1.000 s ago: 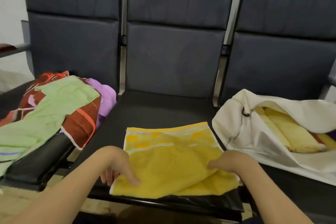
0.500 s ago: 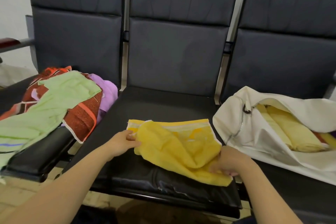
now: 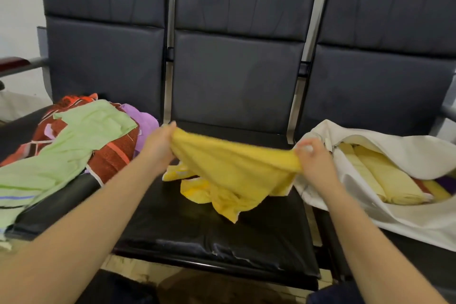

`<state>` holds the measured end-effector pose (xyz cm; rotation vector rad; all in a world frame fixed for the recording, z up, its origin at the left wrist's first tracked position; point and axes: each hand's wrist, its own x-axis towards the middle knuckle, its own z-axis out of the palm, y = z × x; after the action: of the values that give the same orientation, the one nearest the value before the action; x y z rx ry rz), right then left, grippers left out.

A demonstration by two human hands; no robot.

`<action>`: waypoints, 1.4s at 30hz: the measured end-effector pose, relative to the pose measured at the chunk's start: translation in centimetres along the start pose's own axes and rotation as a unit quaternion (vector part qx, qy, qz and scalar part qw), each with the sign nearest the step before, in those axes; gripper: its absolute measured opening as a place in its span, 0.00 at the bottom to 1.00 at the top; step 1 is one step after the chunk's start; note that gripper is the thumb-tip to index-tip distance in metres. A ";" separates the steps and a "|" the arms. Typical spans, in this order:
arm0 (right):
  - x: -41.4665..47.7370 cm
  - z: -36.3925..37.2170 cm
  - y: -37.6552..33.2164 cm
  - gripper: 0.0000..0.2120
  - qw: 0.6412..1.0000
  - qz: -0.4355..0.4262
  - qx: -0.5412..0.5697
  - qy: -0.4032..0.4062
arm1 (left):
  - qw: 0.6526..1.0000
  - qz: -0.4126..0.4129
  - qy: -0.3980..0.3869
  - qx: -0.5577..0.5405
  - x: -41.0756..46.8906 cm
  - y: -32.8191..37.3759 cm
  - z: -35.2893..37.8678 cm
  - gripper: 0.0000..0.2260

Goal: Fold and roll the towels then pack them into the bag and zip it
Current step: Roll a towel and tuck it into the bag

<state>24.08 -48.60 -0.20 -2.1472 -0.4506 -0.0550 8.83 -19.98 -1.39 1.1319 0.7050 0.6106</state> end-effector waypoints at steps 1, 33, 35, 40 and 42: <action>1.1 -1.1 -1.6 0.08 0.999 -0.043 -0.002 0.024 | 0.999 0.033 -0.008 -0.009 0.6 2.1 -0.2 0.12; 6.4 -11.7 -15.1 0.13 0.978 -0.173 -0.119 0.002 | 0.877 0.299 0.064 0.370 -2.2 19.8 -0.8 0.13; 6.4 -11.6 -15.0 0.11 0.973 -0.199 -0.118 0.018 | 0.856 0.308 0.086 0.406 -2.2 19.7 -0.9 0.12; 6.0 -11.5 -13.8 0.21 0.962 -0.269 -0.031 0.041 | 0.840 0.348 0.123 0.398 -2.2 19.3 -1.0 0.09; 5.7 -11.3 -13.5 0.20 0.961 -0.269 0.048 0.043 | 0.840 0.353 0.115 0.396 -2.1 19.2 -0.9 0.09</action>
<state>26.28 -48.98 18.22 -1.8642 -0.9539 -0.4223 5.24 -15.05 16.95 2.1662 0.7589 1.1448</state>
